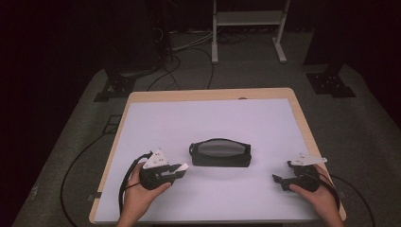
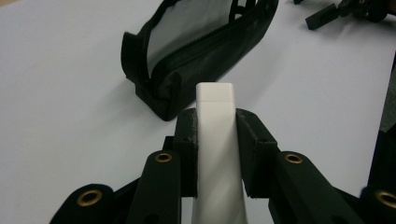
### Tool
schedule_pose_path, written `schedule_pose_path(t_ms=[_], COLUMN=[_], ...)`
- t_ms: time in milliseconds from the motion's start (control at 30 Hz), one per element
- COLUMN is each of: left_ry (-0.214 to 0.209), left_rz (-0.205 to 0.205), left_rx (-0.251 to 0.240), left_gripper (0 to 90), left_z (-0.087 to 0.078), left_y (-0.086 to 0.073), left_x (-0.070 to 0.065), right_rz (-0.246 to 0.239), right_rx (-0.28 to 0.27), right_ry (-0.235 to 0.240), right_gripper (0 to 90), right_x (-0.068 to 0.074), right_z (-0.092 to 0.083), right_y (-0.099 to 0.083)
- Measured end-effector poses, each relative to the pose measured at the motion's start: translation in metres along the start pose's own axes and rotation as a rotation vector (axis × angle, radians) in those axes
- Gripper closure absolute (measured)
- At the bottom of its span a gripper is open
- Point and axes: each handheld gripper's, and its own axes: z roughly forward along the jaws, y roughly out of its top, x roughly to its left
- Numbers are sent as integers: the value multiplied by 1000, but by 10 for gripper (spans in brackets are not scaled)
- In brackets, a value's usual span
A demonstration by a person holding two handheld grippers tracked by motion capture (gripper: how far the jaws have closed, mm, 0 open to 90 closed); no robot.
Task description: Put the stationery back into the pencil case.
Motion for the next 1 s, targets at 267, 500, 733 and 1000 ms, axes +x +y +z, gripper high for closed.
schedule_pose_path(t_ms=[267,500,733,1000], left_ry=[-19,-40,-61,-91], left_rz=[20,39,58,75], left_rx=[-31,-55,-70,-78], left_gripper=[710,710,710,710], left_z=[4,10,18,29], left_y=[17,35,51,65], left_x=[9,15,20,24], right_rz=[0,-1,-1,0], right_rx=[0,1,0,0], right_ry=[0,1,1,1], right_gripper=[144,144,145,144], right_x=[0,0,0,0], right_z=[0,0,0,0], right_y=[0,0,0,0])
